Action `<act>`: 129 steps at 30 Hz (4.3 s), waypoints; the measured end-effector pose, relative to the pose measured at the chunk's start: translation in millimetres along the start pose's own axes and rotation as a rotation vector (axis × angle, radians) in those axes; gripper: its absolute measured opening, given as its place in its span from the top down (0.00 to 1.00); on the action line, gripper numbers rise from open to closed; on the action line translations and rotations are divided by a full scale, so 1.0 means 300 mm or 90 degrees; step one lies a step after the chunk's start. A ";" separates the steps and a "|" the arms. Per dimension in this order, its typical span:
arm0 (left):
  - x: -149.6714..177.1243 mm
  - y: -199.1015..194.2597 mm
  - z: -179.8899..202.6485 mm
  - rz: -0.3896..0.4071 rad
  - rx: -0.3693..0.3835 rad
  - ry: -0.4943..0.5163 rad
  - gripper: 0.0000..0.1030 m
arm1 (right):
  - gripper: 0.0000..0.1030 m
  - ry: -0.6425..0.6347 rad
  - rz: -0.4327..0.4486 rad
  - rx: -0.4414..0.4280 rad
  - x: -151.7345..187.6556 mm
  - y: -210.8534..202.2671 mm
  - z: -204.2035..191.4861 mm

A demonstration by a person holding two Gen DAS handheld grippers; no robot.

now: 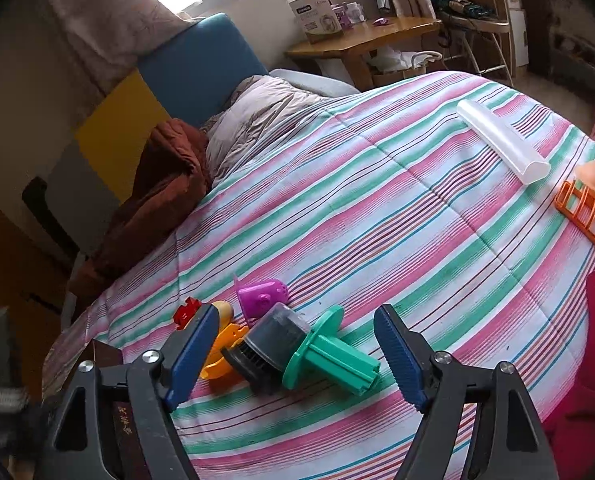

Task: Organize rigid objects
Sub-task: 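Move the right tool back toward the remaining toys, then grasp the red puzzle piece with the left gripper, then carry the red puzzle piece into the gold tray with the left gripper while the right grasps the teal stand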

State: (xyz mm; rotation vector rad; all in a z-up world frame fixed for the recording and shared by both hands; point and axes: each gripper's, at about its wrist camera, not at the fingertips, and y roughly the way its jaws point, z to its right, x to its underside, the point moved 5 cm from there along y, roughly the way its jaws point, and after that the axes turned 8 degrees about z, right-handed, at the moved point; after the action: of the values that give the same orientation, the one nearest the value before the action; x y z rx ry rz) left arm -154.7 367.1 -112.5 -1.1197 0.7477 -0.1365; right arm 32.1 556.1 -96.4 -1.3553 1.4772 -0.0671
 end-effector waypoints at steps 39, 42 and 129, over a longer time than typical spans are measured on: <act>-0.047 0.100 0.036 0.031 -0.045 0.025 0.53 | 0.22 0.116 -0.019 -0.008 -0.020 0.043 0.105; -0.021 0.027 0.054 0.064 -0.035 0.052 0.53 | 0.22 0.091 -0.033 -0.004 -0.006 0.058 0.093; 0.702 -0.593 -0.702 0.195 -0.210 -0.105 0.52 | 0.80 -0.316 -0.159 0.172 0.223 0.229 -0.048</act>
State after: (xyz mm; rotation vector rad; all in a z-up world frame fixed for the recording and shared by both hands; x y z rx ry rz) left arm -77.5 29.0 -107.9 -1.2940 0.8019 0.3448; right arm -9.4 522.4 -177.5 -1.2173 0.8479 -0.0800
